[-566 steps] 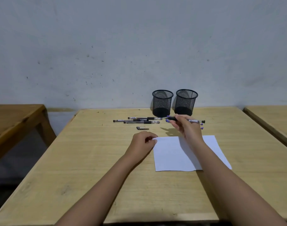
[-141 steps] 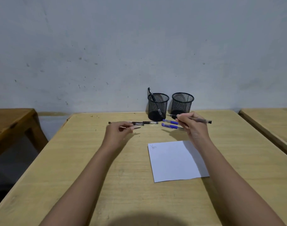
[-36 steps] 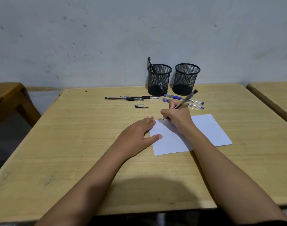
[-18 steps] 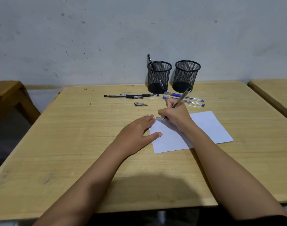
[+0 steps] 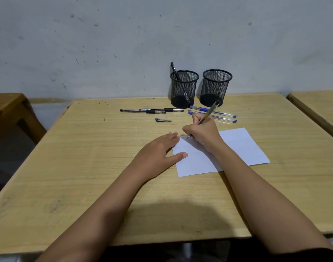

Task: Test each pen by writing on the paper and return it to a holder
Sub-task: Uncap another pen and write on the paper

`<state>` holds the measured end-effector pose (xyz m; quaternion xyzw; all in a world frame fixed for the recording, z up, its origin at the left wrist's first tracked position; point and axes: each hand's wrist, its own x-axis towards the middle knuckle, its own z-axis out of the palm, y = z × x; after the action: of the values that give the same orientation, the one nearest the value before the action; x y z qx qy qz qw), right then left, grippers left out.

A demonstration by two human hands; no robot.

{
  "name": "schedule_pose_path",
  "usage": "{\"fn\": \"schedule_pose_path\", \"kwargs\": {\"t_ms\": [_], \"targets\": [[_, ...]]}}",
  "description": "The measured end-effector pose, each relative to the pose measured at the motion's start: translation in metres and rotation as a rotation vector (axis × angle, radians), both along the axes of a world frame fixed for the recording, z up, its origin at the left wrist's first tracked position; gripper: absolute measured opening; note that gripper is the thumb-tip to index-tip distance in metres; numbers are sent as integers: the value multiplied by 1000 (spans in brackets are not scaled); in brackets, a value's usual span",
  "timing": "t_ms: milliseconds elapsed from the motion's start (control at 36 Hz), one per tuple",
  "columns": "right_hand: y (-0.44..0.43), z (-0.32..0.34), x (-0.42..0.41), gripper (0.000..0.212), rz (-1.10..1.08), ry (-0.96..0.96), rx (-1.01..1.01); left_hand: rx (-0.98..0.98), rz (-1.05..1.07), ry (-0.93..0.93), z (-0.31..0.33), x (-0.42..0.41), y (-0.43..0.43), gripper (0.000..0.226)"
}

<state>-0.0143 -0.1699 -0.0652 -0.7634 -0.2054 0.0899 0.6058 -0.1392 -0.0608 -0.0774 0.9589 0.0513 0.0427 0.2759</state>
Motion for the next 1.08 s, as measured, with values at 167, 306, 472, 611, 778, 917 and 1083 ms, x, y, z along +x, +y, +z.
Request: {"fn": "schedule_pose_path", "kwargs": {"t_ms": [167, 306, 472, 611, 778, 917, 1083], "targets": [[0, 1, 1, 36, -37, 67, 47, 1, -3, -10, -1, -1, 1, 64], [-1, 1, 1, 32, -12, 43, -15, 4, -4, -17, -1, 0, 1, 64], [-1, 3, 0, 33, -21, 76, 1, -6, -10, -20, 0, -1, 1, 64], [-7, 7, 3, 35, -91, 167, 288, -25, -11, -39, 1, 0, 1, 64], [-25, 25, 9, 24, -36, 219, 498, -36, -19, -46, 6, 2, 3, 62], [-27, 36, 14, 9, 17, 277, 609, -57, -50, -39, 15, 12, 9, 55], [-33, 52, 23, 9, 6, 289, 599, -132, 123, -222, 33, 35, 37, 40]]}}
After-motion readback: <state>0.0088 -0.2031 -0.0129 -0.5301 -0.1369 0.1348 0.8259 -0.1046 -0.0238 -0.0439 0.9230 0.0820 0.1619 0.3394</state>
